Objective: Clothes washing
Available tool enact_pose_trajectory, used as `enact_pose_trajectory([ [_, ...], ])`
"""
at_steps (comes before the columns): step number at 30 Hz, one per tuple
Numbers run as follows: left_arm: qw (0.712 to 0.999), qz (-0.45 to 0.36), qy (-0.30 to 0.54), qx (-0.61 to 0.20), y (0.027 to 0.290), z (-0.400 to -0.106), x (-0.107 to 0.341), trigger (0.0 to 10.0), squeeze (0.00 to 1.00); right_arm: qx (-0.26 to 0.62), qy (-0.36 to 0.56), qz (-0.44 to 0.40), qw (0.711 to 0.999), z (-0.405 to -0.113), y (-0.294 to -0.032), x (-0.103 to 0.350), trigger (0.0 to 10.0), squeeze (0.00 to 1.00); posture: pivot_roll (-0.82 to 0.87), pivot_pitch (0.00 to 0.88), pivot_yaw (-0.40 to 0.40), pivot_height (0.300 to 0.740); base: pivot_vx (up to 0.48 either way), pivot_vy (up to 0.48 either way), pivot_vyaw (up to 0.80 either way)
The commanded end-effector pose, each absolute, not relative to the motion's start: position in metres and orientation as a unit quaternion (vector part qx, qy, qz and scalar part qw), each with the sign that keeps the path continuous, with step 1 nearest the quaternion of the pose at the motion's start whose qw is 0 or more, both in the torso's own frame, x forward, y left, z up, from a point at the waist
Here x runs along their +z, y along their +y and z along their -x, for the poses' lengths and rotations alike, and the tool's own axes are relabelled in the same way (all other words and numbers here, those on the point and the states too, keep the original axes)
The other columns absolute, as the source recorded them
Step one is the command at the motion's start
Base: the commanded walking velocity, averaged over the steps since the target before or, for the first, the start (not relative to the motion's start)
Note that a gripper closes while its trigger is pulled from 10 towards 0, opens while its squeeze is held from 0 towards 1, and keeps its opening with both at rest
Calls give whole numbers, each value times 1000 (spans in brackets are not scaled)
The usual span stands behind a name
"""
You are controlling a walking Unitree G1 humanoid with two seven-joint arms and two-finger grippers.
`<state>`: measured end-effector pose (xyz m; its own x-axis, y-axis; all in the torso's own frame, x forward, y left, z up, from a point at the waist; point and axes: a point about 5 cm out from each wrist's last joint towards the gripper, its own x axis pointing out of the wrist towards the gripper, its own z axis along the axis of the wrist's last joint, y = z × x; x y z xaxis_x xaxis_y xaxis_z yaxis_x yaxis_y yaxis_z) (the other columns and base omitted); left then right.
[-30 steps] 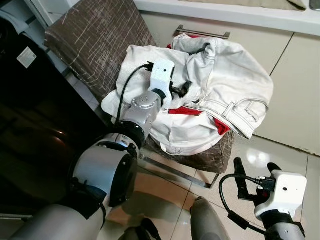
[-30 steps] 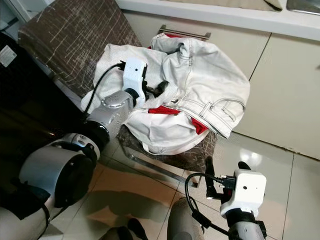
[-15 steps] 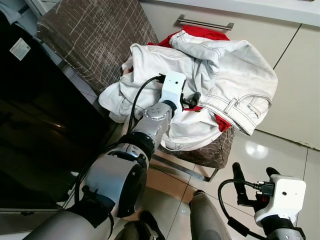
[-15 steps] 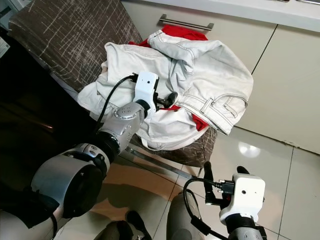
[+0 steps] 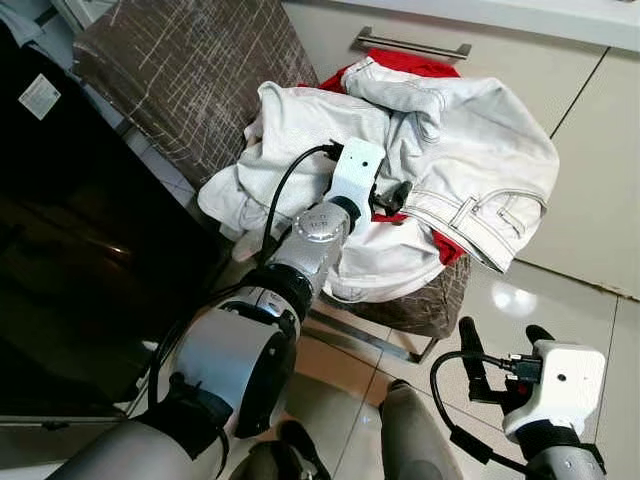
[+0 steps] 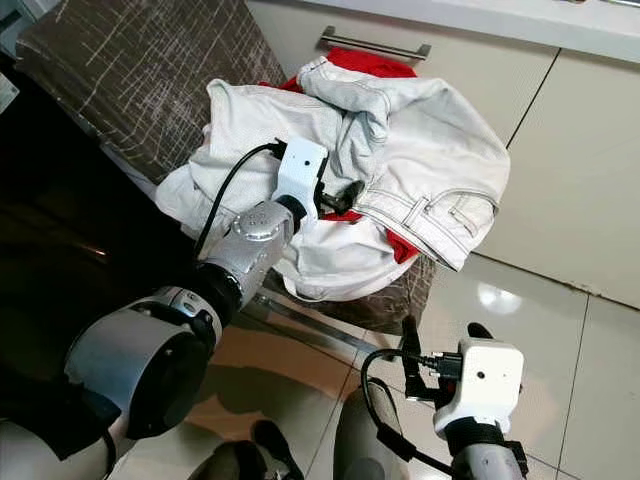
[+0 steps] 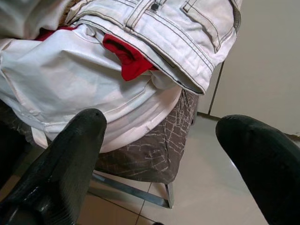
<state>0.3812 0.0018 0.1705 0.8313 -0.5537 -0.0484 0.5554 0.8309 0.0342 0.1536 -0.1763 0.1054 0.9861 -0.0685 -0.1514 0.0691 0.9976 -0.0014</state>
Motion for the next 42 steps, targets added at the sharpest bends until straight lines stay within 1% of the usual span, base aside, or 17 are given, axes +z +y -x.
enact_pose_trajectory([
  [1,936,-6,-9,-352,-51,-358,178,10000,0,-37,88,-6,995,-153,-178,101,10000,0,-620,251,190,736,0,0,0],
  [2,933,-8,-26,-358,-53,-358,183,10000,0,-36,84,-6,996,-156,-177,101,10000,0,-617,247,190,736,0,0,0],
  [6,930,10,-37,-366,-58,-355,187,10000,0,-31,77,-4,997,-162,-176,103,10000,0,-616,238,186,736,0,0,0],
  [7,928,16,-33,-370,-61,-353,186,9098,0,-30,75,-3,997,-163,-176,103,10000,0,-618,238,185,736,0,0,0],
  [8,926,18,-24,-377,-65,-350,182,2510,0,-30,75,-2,997,-163,-176,103,10000,0,-622,238,186,736,0,0,0],
  [9,926,18,-24,-377,-65,-350,182,2510,0,-30,75,-2,997,-163,-176,103,10000,0,-622,238,186,736,0,0,0],
  [10,925,16,-20,-379,-66,-348,180,0,0,-30,75,-2,997,-163,-176,103,10000,0,-622,238,186,736,0,0,0],
  [15,916,7,4,-400,-77,-336,165,0,0,-32,74,0,997,-164,-177,103,10000,0,-632,242,190,736,0,0,0],
  [19,915,-8,9,-403,-79,-333,159,0,0,-33,74,0,997,-164,-176,103,10000,0,-635,244,191,736,0,0,0],
  [34,915,-16,25,-402,-67,-338,153,0,0,-39,73,1,997,-165,-179,102,10000,0,-628,244,189,736,0,0,0],
  [36,919,-12,26,-393,-63,-342,153,0,0,-37,74,1,997,-166,-179,102,10000,0,-626,244,188,736,0,0,0],
  [42,921,-16,28,-389,-61,-343,153,0,0,-34,74,2,997,-167,-178,102,10000,0,-622,245,186,736,0,0,0],
])
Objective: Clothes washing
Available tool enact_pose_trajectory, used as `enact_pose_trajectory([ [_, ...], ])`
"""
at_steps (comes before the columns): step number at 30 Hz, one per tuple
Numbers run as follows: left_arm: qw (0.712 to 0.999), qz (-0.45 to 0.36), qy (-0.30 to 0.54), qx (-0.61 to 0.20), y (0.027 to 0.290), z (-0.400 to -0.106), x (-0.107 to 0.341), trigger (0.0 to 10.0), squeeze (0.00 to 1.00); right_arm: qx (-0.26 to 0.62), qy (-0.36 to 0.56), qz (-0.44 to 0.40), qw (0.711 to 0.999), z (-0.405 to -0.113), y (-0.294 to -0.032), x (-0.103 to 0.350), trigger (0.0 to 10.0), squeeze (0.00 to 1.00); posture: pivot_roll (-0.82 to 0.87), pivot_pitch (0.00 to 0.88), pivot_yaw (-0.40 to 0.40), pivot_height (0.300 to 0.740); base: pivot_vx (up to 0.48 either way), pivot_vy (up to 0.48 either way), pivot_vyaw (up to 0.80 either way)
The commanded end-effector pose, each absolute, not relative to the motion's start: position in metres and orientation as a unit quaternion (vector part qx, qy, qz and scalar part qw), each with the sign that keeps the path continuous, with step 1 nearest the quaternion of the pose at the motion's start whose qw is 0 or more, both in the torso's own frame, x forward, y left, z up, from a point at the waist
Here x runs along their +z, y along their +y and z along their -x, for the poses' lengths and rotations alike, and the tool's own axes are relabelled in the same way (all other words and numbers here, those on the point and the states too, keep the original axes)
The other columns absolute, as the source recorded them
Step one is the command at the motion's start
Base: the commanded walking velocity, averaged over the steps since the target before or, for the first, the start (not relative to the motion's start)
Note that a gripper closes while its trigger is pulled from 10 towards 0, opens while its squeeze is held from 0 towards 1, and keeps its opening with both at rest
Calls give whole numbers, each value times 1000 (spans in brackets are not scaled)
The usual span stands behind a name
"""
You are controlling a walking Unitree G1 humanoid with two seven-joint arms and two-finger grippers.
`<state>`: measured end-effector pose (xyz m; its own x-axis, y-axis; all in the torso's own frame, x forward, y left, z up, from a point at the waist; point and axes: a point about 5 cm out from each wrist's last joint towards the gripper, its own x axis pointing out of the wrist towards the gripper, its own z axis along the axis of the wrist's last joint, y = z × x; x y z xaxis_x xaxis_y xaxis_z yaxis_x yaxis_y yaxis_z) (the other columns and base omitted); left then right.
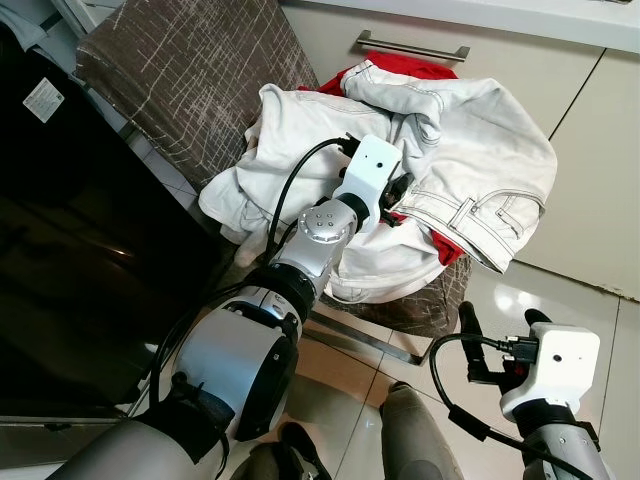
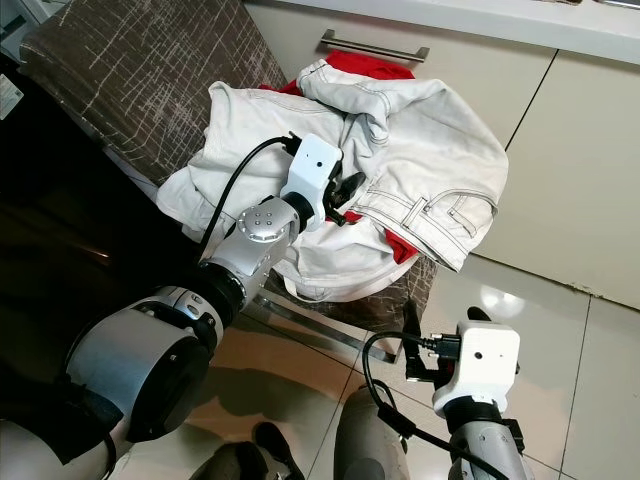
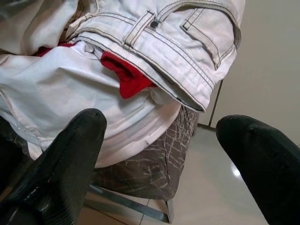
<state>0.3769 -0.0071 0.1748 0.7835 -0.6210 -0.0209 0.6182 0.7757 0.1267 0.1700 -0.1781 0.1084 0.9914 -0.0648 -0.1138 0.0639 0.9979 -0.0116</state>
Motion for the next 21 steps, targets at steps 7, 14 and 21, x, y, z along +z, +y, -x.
enact_pose_trajectory([
  [7,919,-15,27,-392,-61,-343,153,0,0,-34,73,2,997,-169,-178,102,10000,0,-622,238,186,736,0,0,0],
  [14,919,-15,26,-394,-61,-343,154,0,0,-35,75,0,997,-169,-178,100,10000,0,-621,228,189,736,0,0,0],
  [21,927,25,35,-373,-50,-353,162,0,0,-36,75,-4,997,-174,-179,98,10000,0,-605,203,192,736,0,0,0],
])
